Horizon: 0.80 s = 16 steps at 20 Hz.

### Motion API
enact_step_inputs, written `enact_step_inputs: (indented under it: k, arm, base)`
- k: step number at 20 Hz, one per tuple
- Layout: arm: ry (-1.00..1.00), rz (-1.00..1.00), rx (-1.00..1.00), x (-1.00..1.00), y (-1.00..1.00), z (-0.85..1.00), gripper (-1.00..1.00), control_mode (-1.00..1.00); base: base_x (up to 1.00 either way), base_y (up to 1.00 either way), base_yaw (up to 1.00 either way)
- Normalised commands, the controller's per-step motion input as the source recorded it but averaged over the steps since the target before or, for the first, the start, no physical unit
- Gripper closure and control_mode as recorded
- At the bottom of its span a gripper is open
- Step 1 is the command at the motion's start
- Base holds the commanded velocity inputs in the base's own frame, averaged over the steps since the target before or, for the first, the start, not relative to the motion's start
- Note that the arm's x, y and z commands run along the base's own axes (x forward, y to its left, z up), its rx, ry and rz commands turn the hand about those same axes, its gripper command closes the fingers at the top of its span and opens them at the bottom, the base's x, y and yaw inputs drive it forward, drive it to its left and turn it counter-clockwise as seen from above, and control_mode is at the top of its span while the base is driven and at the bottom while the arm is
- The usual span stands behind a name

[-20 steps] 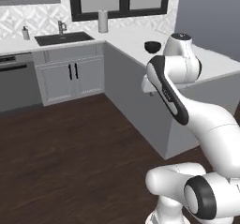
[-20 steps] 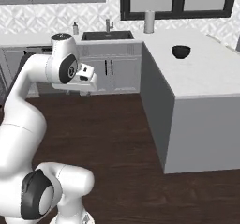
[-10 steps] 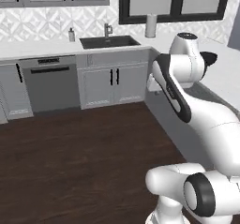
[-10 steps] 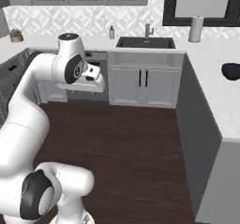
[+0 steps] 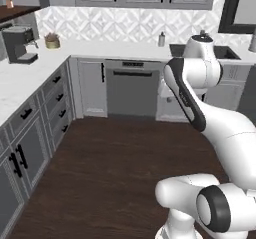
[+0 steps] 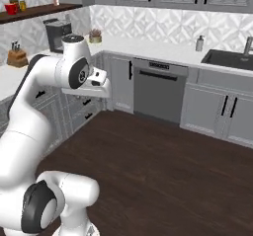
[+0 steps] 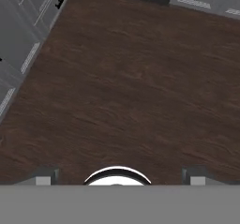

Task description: Gather all objects into one cabinet and sort the glasses and bowls to opposite sides.

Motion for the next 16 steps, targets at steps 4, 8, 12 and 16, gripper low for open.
enact_step_inputs:
  k: [4,8,12,16]
  arm:
    - [0.0,0.0,0.0,0.0,0.0,0.0,-1.0,1.0]
    - [0.0,0.0,0.0,0.0,0.0,0.0,-1.0,1.0]
    - [0.0,0.0,0.0,0.0,0.0,0.0,-1.0,1.0]
    - [0.0,0.0,0.0,0.0,0.0,0.0,-1.0,1.0]
  base:
    - [0.77,0.37,0.56]
    - [0.71,0.23,0.52]
    - [0.78,0.1,0.56]
    - [0.86,-0.16,0.6]
